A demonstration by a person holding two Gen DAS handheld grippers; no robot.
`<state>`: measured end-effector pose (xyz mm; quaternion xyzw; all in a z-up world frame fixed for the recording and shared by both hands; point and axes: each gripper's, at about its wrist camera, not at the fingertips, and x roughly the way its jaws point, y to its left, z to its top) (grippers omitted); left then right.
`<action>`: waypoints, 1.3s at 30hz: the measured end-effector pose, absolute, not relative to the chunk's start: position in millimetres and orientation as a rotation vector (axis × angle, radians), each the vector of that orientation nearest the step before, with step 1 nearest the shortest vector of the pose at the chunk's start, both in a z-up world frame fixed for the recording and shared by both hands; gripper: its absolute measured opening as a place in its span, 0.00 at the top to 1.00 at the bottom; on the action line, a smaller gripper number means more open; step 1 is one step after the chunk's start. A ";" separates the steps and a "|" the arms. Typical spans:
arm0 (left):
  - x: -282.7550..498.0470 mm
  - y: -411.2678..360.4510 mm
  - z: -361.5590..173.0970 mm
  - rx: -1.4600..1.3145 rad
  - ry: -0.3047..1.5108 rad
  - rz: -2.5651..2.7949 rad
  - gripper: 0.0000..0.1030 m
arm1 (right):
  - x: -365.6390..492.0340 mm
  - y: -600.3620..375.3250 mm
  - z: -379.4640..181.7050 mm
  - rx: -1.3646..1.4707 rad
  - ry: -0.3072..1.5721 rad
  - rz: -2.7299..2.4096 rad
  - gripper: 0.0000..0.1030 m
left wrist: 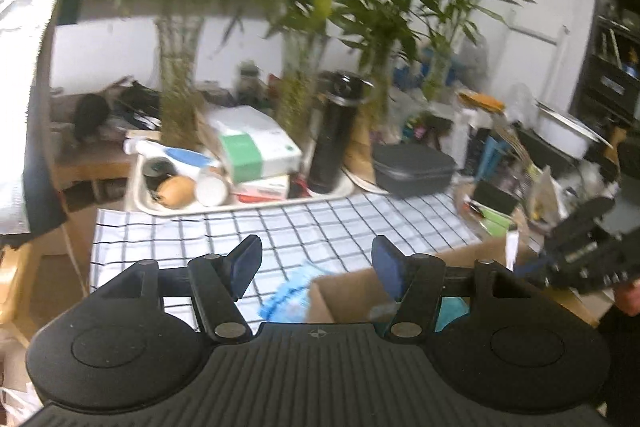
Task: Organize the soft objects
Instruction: 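Lower the cable end into the box and open the right tool, then move the left tool toward the blue wet-wipes pack on the cloth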
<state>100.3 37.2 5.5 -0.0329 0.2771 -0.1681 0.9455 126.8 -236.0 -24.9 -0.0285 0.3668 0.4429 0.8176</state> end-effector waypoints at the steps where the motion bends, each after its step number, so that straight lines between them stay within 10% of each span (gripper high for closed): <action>1: 99.8 38.6 6.5 -0.068 0.559 -0.333 0.42 | 127.2 -231.3 -24.9 -0.061 0.788 0.959 0.95; 8: 98.0 54.8 6.2 -0.094 0.557 -0.267 0.42 | 120.0 -194.2 -25.7 -0.106 0.804 1.122 0.94; 13: 95.9 66.8 3.8 -0.107 0.570 -0.229 0.42 | 106.0 -179.7 -20.2 -0.194 0.711 1.139 0.16; 16: 96.3 71.1 2.2 -0.113 0.581 -0.210 0.42 | 109.3 -184.5 -16.3 -0.168 0.683 1.108 0.08; 39: 112.9 32.3 -2.4 -0.073 0.629 -0.240 0.42 | 135.7 -239.5 -37.0 -0.194 0.702 0.667 0.00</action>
